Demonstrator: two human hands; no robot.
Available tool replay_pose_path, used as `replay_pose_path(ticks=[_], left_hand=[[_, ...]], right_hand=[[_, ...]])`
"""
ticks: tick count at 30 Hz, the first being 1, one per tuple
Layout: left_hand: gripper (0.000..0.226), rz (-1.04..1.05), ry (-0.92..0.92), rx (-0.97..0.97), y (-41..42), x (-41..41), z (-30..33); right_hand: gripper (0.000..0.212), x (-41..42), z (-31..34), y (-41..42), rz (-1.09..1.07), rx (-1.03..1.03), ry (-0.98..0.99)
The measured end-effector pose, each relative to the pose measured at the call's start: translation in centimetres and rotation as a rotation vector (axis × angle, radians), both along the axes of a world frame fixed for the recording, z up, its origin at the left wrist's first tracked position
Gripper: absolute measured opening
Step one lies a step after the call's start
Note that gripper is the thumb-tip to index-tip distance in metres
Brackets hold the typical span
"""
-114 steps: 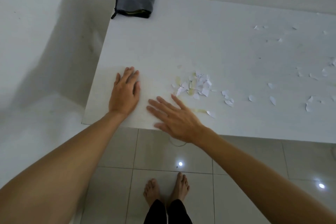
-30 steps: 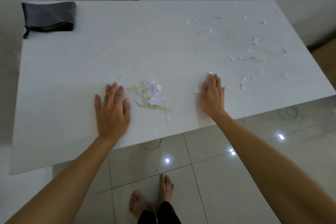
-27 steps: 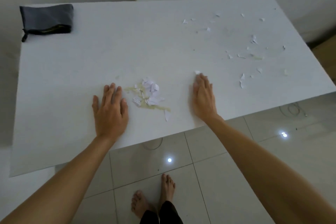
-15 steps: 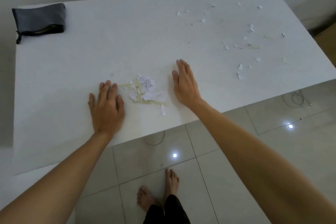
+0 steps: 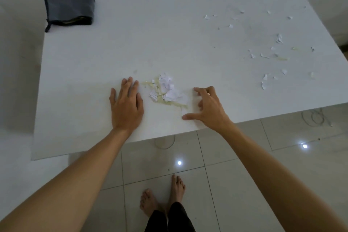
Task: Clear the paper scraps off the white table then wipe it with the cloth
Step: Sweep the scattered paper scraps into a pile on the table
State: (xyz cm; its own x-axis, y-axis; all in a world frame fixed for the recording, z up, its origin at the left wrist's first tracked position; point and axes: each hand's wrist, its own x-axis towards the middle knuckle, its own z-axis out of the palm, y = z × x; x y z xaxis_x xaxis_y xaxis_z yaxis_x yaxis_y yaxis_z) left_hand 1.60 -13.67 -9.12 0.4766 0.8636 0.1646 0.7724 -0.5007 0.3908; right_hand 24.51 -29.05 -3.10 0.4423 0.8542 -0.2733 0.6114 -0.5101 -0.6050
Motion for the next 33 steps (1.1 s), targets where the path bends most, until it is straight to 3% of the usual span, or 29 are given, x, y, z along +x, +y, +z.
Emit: replay_pose_path(ticks=[6,10,13,17,20,23,28,33], left_hand=[[0.046,-0.002,0.023,0.012,0.2,-0.1,-0.1],[0.045,0.0,0.028,-0.008,0.3,-0.1,-0.1],[0.044,0.004,0.019,-0.01,0.3,0.0,-0.2],[0.043,0.029,-0.048,-0.022,0.4,0.0,-0.2],[0.041,0.1,-0.145,-0.05,0.8,0.0,-0.4],[0.04,0.06,-0.204,-0.051,1.3,-0.6,-0.4],[0.05,0.044,0.078,0.043,3.0,-3.2,-0.2],[0.058,0.074,0.137,0.01,3.1,-3.3,-0.1]], right_hand=[[0.076,-2.4,-0.9,6.9,-0.102,0.182,0.109],[0.072,-3.1,-0.9,8.9,-0.1,0.266,0.242],[0.071,-2.8,-0.9,8.0,-0.087,0.323,0.072],[0.085,-3.1,-1.0,8.7,0.142,0.236,-0.122],[0.064,-3.4,-1.6,10.1,0.361,0.17,-0.271],[0.047,-2.8,-2.1,10.1,0.371,0.187,-0.347],[0.042,-3.1,-2.3,10.9,0.363,0.248,-0.435],[0.049,-6.0,-2.3,14.0,0.594,0.152,-0.416]])
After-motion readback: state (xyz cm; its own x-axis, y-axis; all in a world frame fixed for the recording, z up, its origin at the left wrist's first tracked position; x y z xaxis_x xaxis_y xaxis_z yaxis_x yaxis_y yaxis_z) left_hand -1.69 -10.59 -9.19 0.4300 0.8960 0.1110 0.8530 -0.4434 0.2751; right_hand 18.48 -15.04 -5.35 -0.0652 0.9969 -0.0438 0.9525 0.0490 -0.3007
